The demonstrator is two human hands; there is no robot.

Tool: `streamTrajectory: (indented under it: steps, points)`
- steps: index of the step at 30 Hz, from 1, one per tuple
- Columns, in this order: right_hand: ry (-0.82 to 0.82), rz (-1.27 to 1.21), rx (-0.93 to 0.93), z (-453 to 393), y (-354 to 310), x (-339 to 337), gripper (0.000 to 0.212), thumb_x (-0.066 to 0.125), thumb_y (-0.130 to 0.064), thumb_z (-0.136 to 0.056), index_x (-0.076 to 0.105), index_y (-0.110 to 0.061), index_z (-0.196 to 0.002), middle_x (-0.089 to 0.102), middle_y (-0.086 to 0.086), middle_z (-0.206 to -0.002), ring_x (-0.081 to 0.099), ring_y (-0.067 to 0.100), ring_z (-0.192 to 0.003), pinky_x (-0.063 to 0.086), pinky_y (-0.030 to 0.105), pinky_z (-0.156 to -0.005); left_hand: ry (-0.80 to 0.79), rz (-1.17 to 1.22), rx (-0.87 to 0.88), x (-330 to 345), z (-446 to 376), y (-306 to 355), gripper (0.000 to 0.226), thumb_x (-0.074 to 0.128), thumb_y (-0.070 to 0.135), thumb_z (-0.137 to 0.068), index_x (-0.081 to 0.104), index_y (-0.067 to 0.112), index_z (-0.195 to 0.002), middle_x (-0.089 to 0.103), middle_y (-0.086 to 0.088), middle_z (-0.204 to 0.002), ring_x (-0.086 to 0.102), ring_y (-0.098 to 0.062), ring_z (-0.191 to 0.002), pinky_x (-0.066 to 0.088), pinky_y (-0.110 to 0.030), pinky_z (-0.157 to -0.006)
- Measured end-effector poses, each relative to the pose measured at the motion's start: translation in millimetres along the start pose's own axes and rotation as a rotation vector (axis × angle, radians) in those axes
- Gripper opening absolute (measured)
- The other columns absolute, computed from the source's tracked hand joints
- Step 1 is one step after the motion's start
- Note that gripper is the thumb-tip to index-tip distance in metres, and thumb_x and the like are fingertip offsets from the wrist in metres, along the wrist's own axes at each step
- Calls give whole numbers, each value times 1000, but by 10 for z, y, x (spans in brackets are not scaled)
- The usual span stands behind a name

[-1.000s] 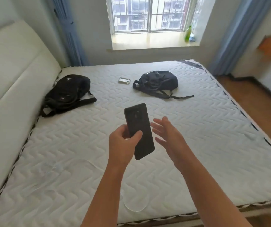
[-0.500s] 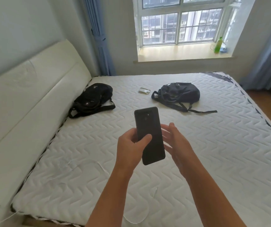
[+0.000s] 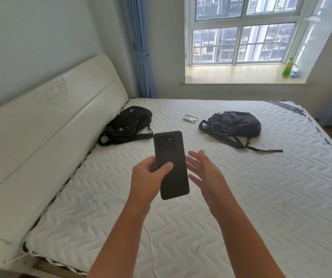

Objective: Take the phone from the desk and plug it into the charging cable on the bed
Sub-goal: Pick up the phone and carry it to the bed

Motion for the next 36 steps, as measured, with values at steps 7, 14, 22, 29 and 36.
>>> streamTrajectory:
  steps: [7, 14, 22, 29, 36]
  points:
    - [75, 12, 22, -253, 122, 782, 34, 34, -50, -97, 54, -32, -118, 58, -13, -120, 54, 11, -115, 40, 33, -98, -51, 26, -31, -711, -441, -241, 15, 76, 28, -82, 73, 33, -95, 76, 15, -89, 72, -9, -84, 58, -23, -68]
    - [107, 72, 32, -558, 367, 1827, 41, 35, -53, -97, 53, -32, -127, 61, -21, -113, 57, 4, -109, 42, 28, -91, -106, 44, -79, -1593, -962, -538, 8, 75, 29, -82, 73, 35, -87, 76, 14, -84, 72, -4, -78, 52, -13, -57]
    - [116, 114, 60, -727, 480, 2360, 34, 36, -54, -97, 54, -36, -120, 59, -23, -110, 56, 1, -107, 41, 27, -90, -89, 97, -111, -2123, -1226, -711, 11, 75, 29, -82, 74, 33, -92, 77, 13, -87, 72, -8, -82, 54, -21, -66]
    - [23, 129, 55, -746, 503, 2446, 27, 36, -50, -98, 61, -41, -101, 64, -31, -98, 59, 0, -104, 42, 25, -87, -13, 109, -159, -2196, -1130, -694, 15, 76, 31, -81, 75, 29, -96, 77, 8, -89, 73, -16, -86, 57, -31, -73]
    - [-68, 91, 89, -866, 675, 2524, 35, 37, -50, -98, 54, -32, -122, 60, -17, -114, 56, 4, -108, 43, 28, -91, 116, 155, -254, -2320, -1007, -833, 14, 76, 26, -80, 76, 26, -93, 78, 4, -90, 73, -17, -87, 57, -33, -75]
Point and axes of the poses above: each hand's wrist, its own z-axis away from the middle knuckle, its own x-axis out of the palm, y = z × x, the point moved 3 cm from there along -z, towards the middle knuckle
